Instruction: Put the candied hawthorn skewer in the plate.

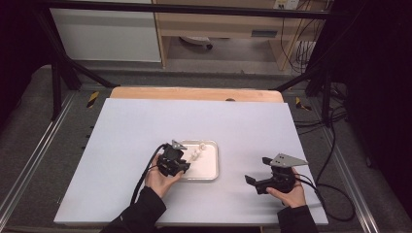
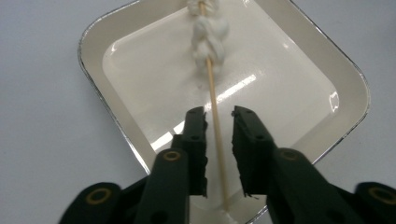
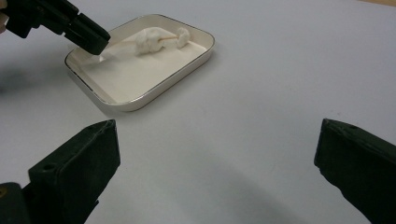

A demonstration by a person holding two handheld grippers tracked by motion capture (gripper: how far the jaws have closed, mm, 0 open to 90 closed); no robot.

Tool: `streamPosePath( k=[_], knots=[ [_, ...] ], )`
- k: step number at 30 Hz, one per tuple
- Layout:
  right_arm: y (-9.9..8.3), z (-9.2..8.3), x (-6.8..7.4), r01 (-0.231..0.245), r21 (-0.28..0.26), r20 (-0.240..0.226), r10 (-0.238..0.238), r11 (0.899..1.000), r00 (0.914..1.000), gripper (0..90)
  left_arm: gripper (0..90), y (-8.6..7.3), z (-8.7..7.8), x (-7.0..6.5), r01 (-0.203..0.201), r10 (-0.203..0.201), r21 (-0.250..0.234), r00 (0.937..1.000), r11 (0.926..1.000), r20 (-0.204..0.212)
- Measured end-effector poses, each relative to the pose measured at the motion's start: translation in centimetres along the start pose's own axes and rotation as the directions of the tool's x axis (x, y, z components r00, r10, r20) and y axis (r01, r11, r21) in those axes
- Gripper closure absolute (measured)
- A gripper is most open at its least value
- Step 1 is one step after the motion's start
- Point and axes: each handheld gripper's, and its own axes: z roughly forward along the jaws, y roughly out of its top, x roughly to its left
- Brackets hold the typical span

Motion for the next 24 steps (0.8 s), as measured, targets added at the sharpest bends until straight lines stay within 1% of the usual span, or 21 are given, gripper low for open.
streamPosePath(
  k=[2, 4, 6, 9, 11, 12, 14, 15, 17, 19, 20, 21, 22, 24],
  knots=[
    [-0.1, -0.1, -0.1, -0.004, -0.003, 0.002, 0.004, 1.0, 1.0, 0.8, 63.8, 0.0, -0.9, 0.3, -0.021, 0.021, -0.011, 0.9998, 0.9997, -0.001],
    [-0.1, -0.2, -0.2, 0.0, -0.001, 0.007, 0.0, 1.0, 1.0, 0.8, 53.9, -0.2, -1.9, 0.7, -0.038, 0.038, -0.042, 0.9992, 0.9984, 0.006],
    [-0.1, -0.4, -0.2, 0.003, -0.002, 0.015, -0.003, 1.0, 0.9999, 0.8, 46.5, -0.7, -3.2, 1.5, -0.066, 0.067, -0.091, 0.9977, 0.9937, 0.005],
    [0.0, -0.5, -0.3, -0.008, -0.01, 0.022, 0.009, 1.0, 0.9997, 0.8, 36.8, -1.9, -4.9, 2.8, -0.091, 0.097, -0.134, 0.9946, 0.9869, 0.038],
    [0.0, -0.6, -0.3, -0.007, -0.015, 0.025, 0.008, 1.0, 0.9997, 0.8, 31.0, -2.9, -5.7, 3.7, -0.084, 0.095, -0.145, 0.9932, 0.9858, 0.068],
    [0.0, -0.7, -0.3, -0.008, -0.014, 0.027, 0.008, 1.0, 0.9996, 0.8, 27.8, -3.5, -6.2, 4.1, -0.089, 0.102, -0.16, 0.992, 0.9832, 0.074],
    [0.0, -0.7, -0.3, -0.008, -0.013, 0.032, 0.008, 1.0, 0.9995, 0.8, 25.2, -4.7, -6.8, 4.9, -0.101, 0.116, -0.183, 0.9902, 0.978, 0.077],
    [0.0, -0.7, -0.3, -0.005, -0.013, 0.036, 0.005, 1.0, 0.9994, 0.8, 22.3, -5.4, -7.1, 5.3, -0.099, 0.115, -0.189, 0.9905, 0.977, 0.076],
    [-0.2, -0.7, -0.4, -0.015, -0.012, 0.035, 0.015, 1.0, 0.9993, 0.8, 17.5, -6.8, -7.4, 6.3, -0.087, 0.104, -0.198, 0.9913, 0.9764, 0.08],
    [-0.5, -0.7, -0.5, -0.02, -0.001, 0.032, 0.02, 1.0, 0.9993, 0.8, 13.4, -8.1, -7.7, 7.2, -0.092, 0.108, -0.215, 0.9922, 0.9723, 0.062],
    [-0.6, -0.6, -0.6, -0.017, 0.008, 0.039, 0.016, 1.0, 0.9991, 0.8, 10.0, -8.8, -7.9, 7.6, -0.079, 0.092, -0.206, 0.9943, 0.9754, 0.053],
    [-0.8, -0.6, -0.6, -0.017, 0.017, 0.046, 0.016, 1.0, 0.9988, 0.8, 8.3, -9.5, -8.1, 8.0, -0.067, 0.08, -0.206, 0.995, 0.9763, 0.059],
    [-1.0, -0.6, -0.7, -0.019, 0.023, 0.047, 0.018, 1.0, 0.9987, 0.8, 7.5, -10.0, -8.3, 8.3, -0.053, 0.068, -0.21, 0.9955, 0.9762, 0.066],
    [-1.3, -0.5, -0.9, -0.029, 0.029, 0.051, 0.027, 0.999, 0.9983, 0.8, 6.3, -11.1, -8.5, 8.9, -0.047, 0.061, -0.216, 0.9964, 0.9753, 0.059]
  ],
)
